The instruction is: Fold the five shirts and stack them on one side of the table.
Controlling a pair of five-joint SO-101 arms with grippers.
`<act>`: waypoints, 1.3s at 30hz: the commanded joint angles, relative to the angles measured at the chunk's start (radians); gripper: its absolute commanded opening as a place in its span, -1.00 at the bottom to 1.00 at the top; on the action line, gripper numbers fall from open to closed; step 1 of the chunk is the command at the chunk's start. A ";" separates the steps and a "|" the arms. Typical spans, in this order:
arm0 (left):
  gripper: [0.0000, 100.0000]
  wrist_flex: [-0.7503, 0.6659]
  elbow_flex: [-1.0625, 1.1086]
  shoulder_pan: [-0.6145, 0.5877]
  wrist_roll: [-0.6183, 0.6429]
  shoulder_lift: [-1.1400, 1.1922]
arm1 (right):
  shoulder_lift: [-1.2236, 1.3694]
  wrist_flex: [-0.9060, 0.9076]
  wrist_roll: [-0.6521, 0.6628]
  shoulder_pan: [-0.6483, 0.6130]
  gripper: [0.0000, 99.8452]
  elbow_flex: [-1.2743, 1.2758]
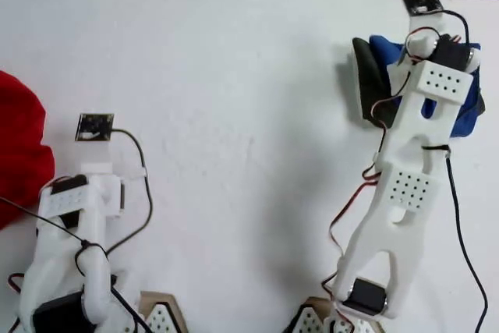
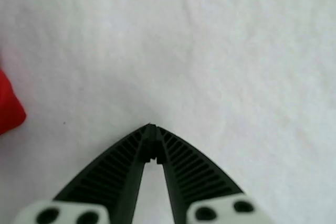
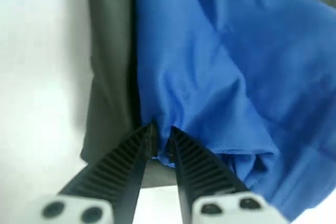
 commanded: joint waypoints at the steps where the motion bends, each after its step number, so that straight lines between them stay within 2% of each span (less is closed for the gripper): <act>1: -0.94 -0.014 -0.007 -0.002 0.002 -0.020 | -0.122 0.021 0.012 -0.002 -0.96 -0.040; 9: -0.94 -0.014 -0.007 -0.002 0.002 -0.020 | -0.191 0.041 0.014 -0.004 -0.96 -0.028; 22: -0.94 -0.029 -0.005 -0.002 0.002 -0.020 | -0.012 0.042 0.006 -0.005 -0.96 -0.028; 34: -0.94 -0.032 -0.005 -0.002 0.002 -0.020 | -0.094 0.047 0.006 -0.122 -0.95 0.135; 36: -0.94 -0.032 -0.004 -0.002 0.003 -0.020 | -0.133 0.047 0.006 -0.124 -0.89 0.152; 39: -0.94 -0.032 -0.004 -0.002 0.003 -0.020 | -0.189 0.047 0.012 -0.117 -0.68 0.152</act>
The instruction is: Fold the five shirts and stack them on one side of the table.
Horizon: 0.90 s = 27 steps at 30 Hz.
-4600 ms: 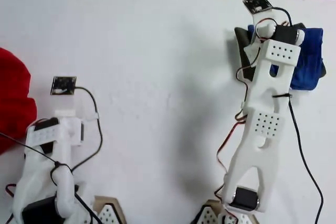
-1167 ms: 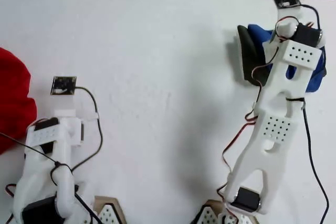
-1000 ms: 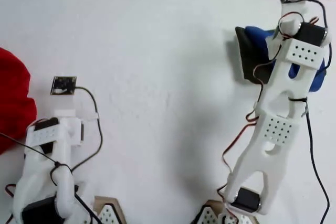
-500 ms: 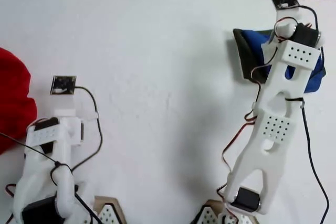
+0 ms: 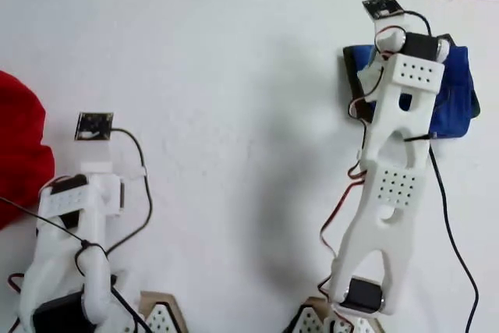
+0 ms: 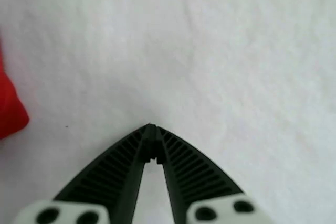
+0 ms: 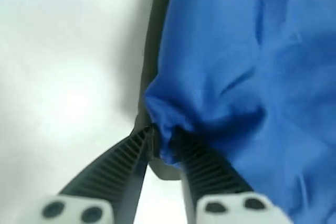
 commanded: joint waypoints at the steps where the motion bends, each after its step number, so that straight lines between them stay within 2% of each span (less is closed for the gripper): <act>1: -0.94 -0.017 -0.004 -0.002 0.003 -0.020 | -0.147 0.022 0.009 -0.005 -0.62 -0.009; 5: -0.94 -0.017 -0.004 -0.002 0.003 -0.020 | -0.265 0.015 0.005 -0.001 -0.60 -0.011; 9: -0.94 -0.017 -0.004 -0.002 0.003 -0.020 | -0.375 -0.039 0.002 0.013 -0.70 -0.009; 11: -0.94 -0.017 -0.004 -0.002 0.003 -0.020 | -0.378 -0.094 0.000 0.036 -0.82 0.002; 13: -0.94 -0.017 -0.004 -0.002 0.003 -0.020 | -0.325 -0.154 0.000 0.067 -0.98 0.026; 15: -0.94 -0.017 -0.004 -0.002 0.003 -0.020 | -0.242 -0.205 0.000 0.102 -0.93 0.064; 18: -0.94 -0.017 -0.002 0.015 0.002 -0.020 | -0.101 -0.249 0.000 0.142 -0.97 0.083; 22: -0.94 -0.017 -0.002 0.021 0.002 -0.018 | 0.019 -0.202 0.000 0.143 -0.96 0.081; 27: -0.94 -0.028 0.008 0.023 0.000 -0.018 | 0.033 -0.170 0.009 0.159 -0.96 0.081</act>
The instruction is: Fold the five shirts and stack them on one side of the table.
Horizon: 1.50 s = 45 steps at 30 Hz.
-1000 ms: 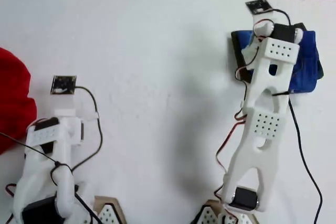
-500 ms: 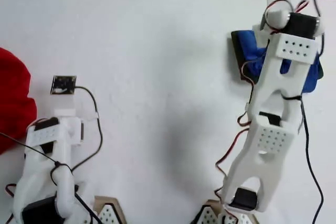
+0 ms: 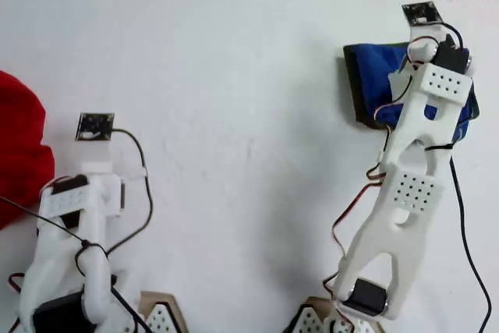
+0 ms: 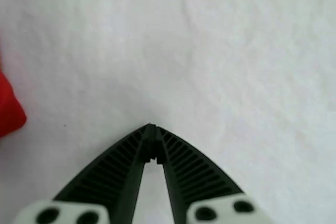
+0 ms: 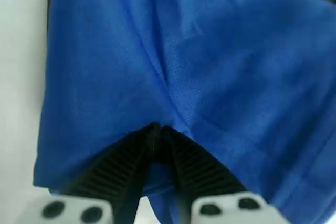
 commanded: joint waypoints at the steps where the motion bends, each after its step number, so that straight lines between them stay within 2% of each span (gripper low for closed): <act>1: -0.94 -0.026 0.007 0.018 0.000 -0.021 | -0.031 0.015 0.011 0.030 -0.96 -0.011; 7: -0.94 -0.026 0.007 0.018 0.000 -0.021 | -0.148 0.019 0.003 0.070 -0.94 -0.183; 12: -0.94 -0.028 0.007 0.018 0.000 -0.021 | -0.160 -0.059 0.002 0.125 -0.62 -0.203; 15: -0.94 -0.028 0.007 0.018 0.000 -0.021 | -0.125 -0.159 -0.072 0.154 -0.56 -0.178; 29: -0.94 -0.028 0.007 0.018 0.000 -0.021 | 0.097 -0.262 -0.095 0.142 -0.60 -0.176; 31: -0.94 -0.028 0.007 0.018 0.000 -0.021 | 0.107 -0.262 -0.095 0.139 -0.71 -0.176; 33: -0.94 -0.028 0.007 0.018 0.000 -0.021 | 0.108 -0.263 -0.095 0.139 -0.95 -0.176; 34: -0.94 -0.028 0.007 0.018 0.000 -0.021 | 0.108 -0.272 -0.095 0.139 -0.99 -0.176; 35: -0.94 -0.028 0.007 0.018 0.000 -0.021 | 0.107 -0.282 -0.095 0.139 -0.93 -0.176; 45: -0.94 -0.029 0.007 0.018 0.000 -0.021 | 0.065 -0.401 -0.095 0.128 -0.96 -0.272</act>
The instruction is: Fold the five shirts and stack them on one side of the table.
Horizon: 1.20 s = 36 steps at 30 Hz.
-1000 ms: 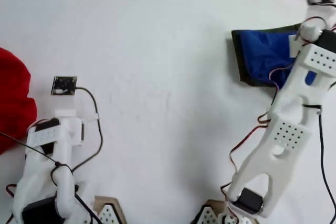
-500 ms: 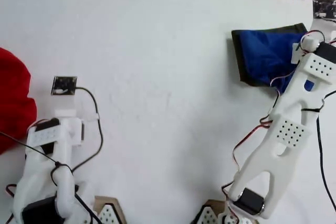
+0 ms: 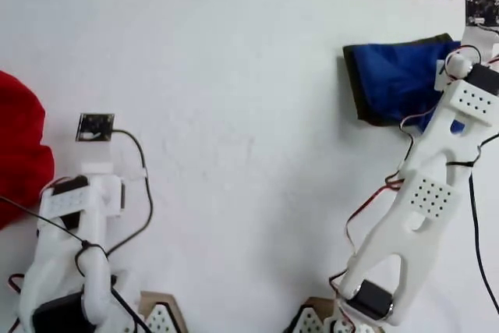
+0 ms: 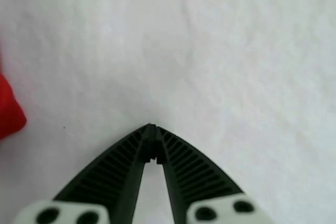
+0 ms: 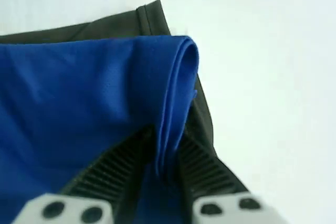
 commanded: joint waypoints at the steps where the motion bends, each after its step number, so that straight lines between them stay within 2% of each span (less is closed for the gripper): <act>1: -0.94 -0.014 -0.002 0.018 0.000 -0.020 | -0.054 -0.056 -0.006 -0.025 -0.96 -0.103; 5: -0.94 -0.014 -0.002 0.018 0.000 -0.020 | -0.051 -0.070 -0.006 -0.044 -0.96 -0.158; 13: -0.94 -0.014 -0.002 0.018 0.000 -0.020 | -0.002 -0.062 -0.006 -0.044 -0.94 -0.107; 18: -0.94 -0.014 -0.002 0.018 0.000 -0.020 | -0.008 -0.033 -0.014 -0.035 -0.47 -0.129; 20: -0.94 -0.014 -0.002 0.018 0.000 -0.020 | -0.024 -0.005 -0.014 -0.035 -0.39 -0.166; 25: -0.94 -0.014 -0.002 0.018 0.000 -0.020 | -0.067 0.133 -0.014 -0.059 -0.55 -0.253; 29: -0.94 -0.014 -0.002 0.018 0.000 -0.020 | -0.074 0.263 -0.014 -0.094 -0.96 -0.255; 30: -0.94 -0.014 -0.002 0.018 0.000 -0.020 | -0.070 0.297 -0.014 -0.104 -0.98 -0.255; 32: -0.94 -0.014 -0.002 0.018 0.000 -0.020 | -0.056 0.378 -0.014 -0.120 -0.90 -0.255; 36: -0.94 -0.014 -0.002 0.018 0.000 -0.020 | -0.012 0.515 -0.008 -0.151 -0.96 -0.255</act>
